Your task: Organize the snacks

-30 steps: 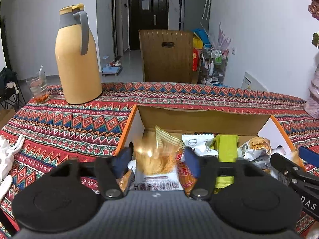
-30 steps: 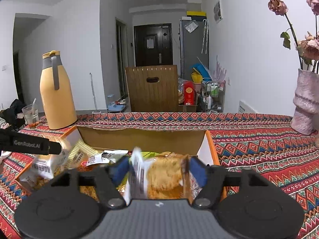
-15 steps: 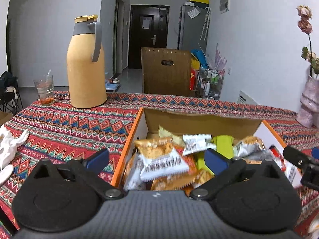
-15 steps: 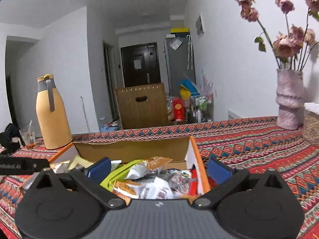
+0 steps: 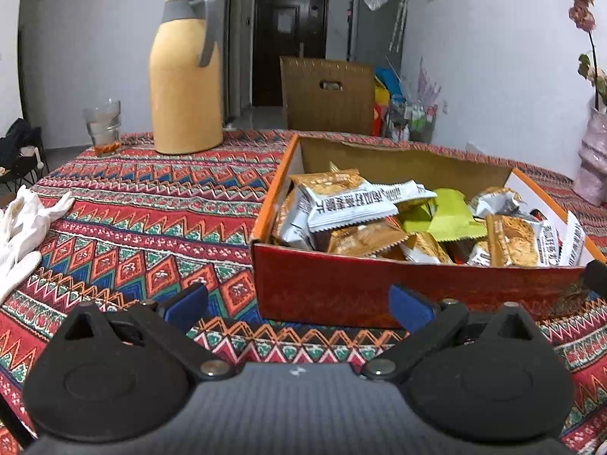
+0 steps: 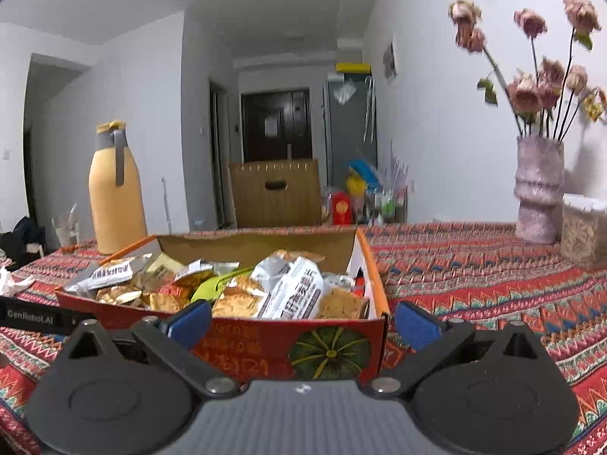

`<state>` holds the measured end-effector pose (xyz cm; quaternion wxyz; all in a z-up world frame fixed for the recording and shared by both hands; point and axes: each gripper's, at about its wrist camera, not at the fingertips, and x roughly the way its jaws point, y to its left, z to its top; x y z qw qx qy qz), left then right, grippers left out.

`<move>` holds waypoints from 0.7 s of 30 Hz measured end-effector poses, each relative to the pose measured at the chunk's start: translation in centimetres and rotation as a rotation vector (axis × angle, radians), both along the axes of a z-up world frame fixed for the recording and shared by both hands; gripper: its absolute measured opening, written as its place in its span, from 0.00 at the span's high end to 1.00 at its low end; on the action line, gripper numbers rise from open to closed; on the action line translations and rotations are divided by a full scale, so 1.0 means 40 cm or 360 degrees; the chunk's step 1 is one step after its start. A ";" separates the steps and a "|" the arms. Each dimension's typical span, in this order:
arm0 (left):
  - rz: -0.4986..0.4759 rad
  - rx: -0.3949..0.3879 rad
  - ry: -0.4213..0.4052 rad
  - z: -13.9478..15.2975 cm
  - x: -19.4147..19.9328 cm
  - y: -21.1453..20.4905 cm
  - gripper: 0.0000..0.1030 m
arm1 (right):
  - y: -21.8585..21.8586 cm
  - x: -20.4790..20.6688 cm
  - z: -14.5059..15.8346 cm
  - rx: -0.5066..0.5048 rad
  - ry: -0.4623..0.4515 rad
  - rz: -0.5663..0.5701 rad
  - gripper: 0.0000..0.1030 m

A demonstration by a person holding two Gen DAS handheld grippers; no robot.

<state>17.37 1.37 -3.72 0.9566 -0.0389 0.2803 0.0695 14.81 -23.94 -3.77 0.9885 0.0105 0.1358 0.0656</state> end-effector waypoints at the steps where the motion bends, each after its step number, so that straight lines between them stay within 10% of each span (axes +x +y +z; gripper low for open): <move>1: 0.0004 -0.0009 -0.0007 0.000 0.001 0.001 0.00 | 0.000 -0.004 0.000 -0.0008 -0.0031 -0.0005 0.00; 21: -0.0022 0.0026 -0.0084 0.036 -0.014 -0.001 0.00 | -0.012 -0.017 0.033 -0.0021 -0.0131 -0.0045 0.00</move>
